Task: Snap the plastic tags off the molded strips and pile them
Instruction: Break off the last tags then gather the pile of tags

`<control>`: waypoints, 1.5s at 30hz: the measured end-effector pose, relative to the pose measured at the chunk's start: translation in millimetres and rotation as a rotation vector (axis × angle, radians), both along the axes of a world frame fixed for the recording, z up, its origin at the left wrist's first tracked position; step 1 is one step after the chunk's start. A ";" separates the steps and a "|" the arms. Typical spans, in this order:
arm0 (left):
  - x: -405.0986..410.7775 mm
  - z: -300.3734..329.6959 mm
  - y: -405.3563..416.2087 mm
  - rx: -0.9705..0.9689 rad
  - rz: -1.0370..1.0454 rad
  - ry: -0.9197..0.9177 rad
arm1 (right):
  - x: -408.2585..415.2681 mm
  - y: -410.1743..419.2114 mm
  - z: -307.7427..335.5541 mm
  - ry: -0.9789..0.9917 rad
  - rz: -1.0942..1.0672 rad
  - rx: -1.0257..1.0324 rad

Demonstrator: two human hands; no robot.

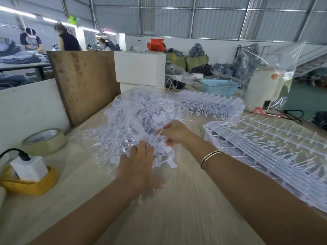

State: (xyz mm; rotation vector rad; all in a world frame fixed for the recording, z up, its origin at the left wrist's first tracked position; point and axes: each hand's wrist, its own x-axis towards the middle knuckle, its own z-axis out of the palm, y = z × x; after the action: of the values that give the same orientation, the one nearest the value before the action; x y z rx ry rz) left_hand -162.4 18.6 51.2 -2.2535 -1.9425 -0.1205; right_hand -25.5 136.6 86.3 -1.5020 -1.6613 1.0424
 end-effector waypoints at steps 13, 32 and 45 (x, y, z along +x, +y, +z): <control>-50.0 19.8 -18.7 0.232 -0.073 -0.383 | 65.5 21.9 -23.2 -0.549 0.086 0.535; -104.5 98.2 -14.5 -0.021 0.011 -0.952 | 86.6 14.2 96.6 0.257 -0.510 0.438; -89.8 78.8 -27.9 -0.065 -0.018 -0.638 | 60.2 -72.2 9.7 -0.413 0.090 0.113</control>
State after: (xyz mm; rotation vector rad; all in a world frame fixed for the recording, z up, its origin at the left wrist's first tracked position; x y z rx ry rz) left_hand -252.1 -9.3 130.0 -2.4787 -2.2207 -0.8872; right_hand 34.7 64.4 96.1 -1.6583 -2.0491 0.6987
